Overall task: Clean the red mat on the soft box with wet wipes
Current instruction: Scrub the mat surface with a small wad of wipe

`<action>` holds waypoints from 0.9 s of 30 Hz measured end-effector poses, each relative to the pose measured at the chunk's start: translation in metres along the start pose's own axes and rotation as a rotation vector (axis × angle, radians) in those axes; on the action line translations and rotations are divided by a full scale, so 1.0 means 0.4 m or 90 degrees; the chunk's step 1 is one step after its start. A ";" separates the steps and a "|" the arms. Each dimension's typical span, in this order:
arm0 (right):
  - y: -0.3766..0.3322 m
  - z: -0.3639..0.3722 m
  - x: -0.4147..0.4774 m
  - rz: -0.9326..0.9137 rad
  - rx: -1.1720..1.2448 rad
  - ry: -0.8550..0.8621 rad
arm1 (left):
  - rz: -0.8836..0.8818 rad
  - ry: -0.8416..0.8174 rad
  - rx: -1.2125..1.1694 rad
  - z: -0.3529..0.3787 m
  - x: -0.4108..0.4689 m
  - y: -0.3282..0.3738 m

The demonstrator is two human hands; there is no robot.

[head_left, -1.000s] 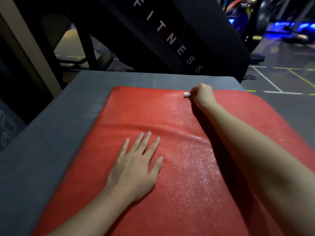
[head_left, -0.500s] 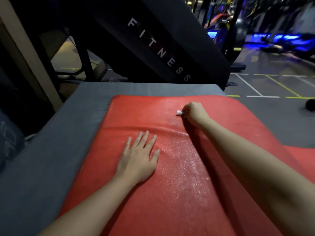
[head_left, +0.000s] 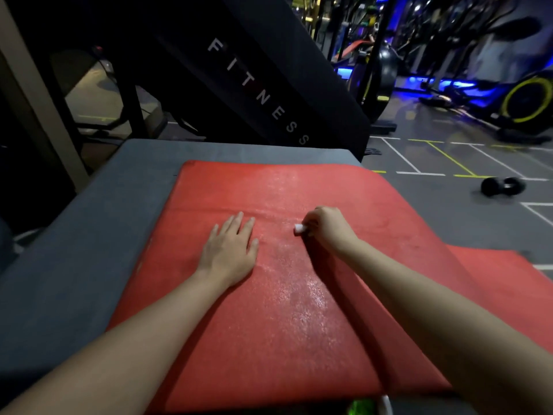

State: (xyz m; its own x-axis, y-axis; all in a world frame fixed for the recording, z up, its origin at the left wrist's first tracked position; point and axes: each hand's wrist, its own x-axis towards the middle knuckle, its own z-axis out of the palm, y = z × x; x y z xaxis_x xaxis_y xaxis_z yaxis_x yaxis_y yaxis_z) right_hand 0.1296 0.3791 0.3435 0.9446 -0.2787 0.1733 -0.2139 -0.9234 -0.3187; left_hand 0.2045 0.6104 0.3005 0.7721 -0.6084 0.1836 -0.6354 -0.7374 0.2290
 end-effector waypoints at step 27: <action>-0.100 -0.056 -0.272 0.066 0.006 -0.124 | 0.045 -0.142 0.030 -0.029 -0.201 0.034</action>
State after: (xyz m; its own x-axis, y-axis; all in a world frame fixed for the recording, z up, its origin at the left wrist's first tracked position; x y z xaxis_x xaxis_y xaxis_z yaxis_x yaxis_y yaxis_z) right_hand 0.0297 0.4405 0.3583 0.9480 -0.3152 -0.0437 -0.3112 -0.8894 -0.3348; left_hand 0.1339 0.6528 0.3001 0.7089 -0.7050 -0.0200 -0.6915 -0.7004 0.1767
